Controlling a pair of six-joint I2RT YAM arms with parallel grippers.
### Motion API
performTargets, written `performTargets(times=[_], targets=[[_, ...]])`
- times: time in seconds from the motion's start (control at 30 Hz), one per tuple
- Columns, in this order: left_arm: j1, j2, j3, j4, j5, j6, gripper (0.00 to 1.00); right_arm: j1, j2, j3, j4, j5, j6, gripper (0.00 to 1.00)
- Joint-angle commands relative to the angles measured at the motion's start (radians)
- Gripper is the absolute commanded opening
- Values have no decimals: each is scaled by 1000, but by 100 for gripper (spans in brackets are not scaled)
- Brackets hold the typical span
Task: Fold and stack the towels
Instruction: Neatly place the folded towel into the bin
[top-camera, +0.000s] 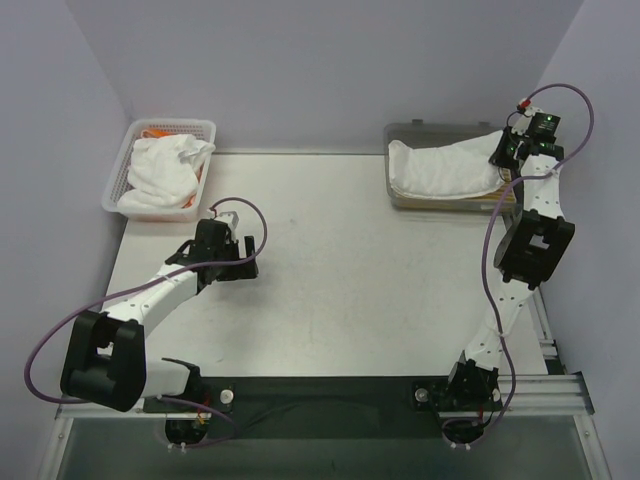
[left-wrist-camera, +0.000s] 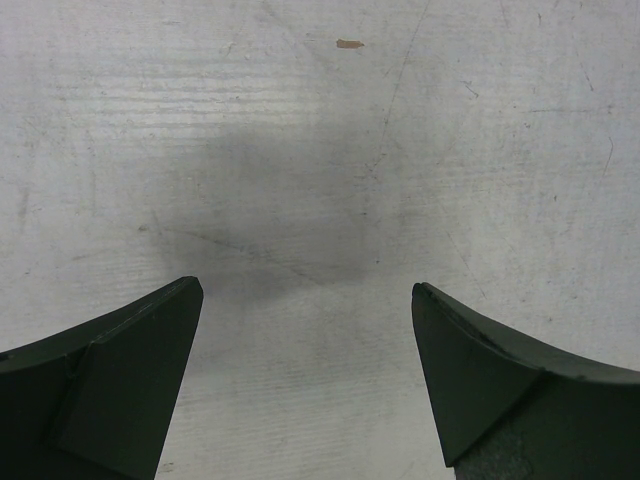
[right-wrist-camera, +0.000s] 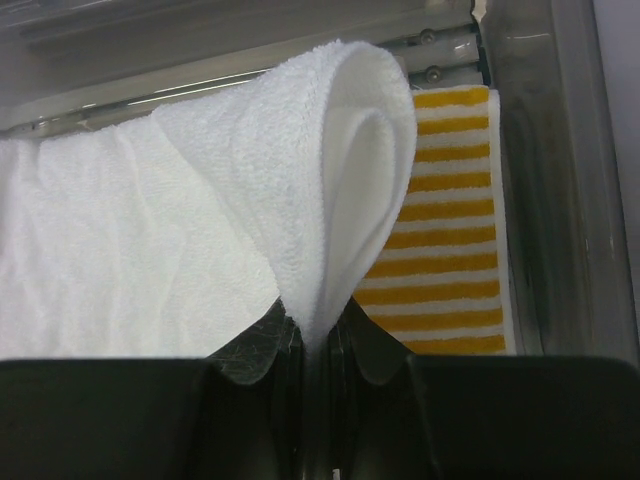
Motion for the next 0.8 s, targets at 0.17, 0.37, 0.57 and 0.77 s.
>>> performTargets(times=[0.17,0.37,0.57,0.77], targets=[[-4,4,23,34,11,14,98,-12,-44,42,49,35,-21,2],[-4,3,23,34,14,14,98,-13,-66,37,63,45,-24,2],[-6,1,22,34,15,11,97,-16,-72,23,64,50,-24,3],[-10,3,23,34,14,11,97,-21,-80,14,68,73,-25,3]])
